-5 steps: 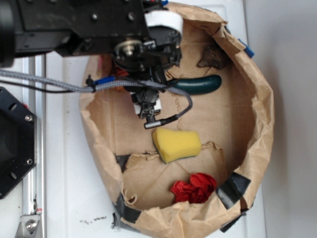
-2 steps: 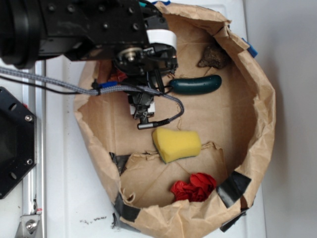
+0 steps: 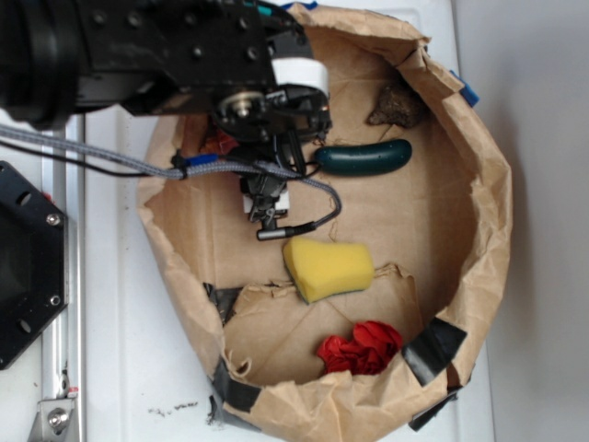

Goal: Grab the shell.

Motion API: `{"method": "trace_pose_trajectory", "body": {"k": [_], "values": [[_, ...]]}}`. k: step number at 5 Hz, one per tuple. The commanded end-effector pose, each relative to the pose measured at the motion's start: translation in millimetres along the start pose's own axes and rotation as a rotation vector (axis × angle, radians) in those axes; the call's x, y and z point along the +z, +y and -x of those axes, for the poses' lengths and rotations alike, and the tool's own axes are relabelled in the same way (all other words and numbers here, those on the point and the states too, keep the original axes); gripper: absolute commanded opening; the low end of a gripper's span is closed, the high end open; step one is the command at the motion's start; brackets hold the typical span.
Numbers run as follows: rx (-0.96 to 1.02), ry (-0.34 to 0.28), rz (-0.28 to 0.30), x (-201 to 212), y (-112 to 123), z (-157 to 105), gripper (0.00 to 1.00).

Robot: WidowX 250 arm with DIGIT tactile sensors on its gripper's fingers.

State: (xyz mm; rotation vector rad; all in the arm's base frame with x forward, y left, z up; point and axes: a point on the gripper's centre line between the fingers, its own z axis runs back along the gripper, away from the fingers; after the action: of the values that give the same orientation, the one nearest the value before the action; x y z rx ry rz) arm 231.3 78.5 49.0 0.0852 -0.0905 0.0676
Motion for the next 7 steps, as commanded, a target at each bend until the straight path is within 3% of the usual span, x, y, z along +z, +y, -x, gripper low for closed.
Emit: {"method": "trace_pose_trajectory", "body": {"k": [1, 3, 4, 7], "values": [[0.031, 0.019, -0.073, -7, 11, 10, 1.0], [0.004, 0.08, -0.129, -20, 2, 21, 1.0], [0.041, 0.083, -0.132, -25, 0, 18, 0.0], [0.069, 0.068, -0.157, -30, -1, 9, 0.0]]}}
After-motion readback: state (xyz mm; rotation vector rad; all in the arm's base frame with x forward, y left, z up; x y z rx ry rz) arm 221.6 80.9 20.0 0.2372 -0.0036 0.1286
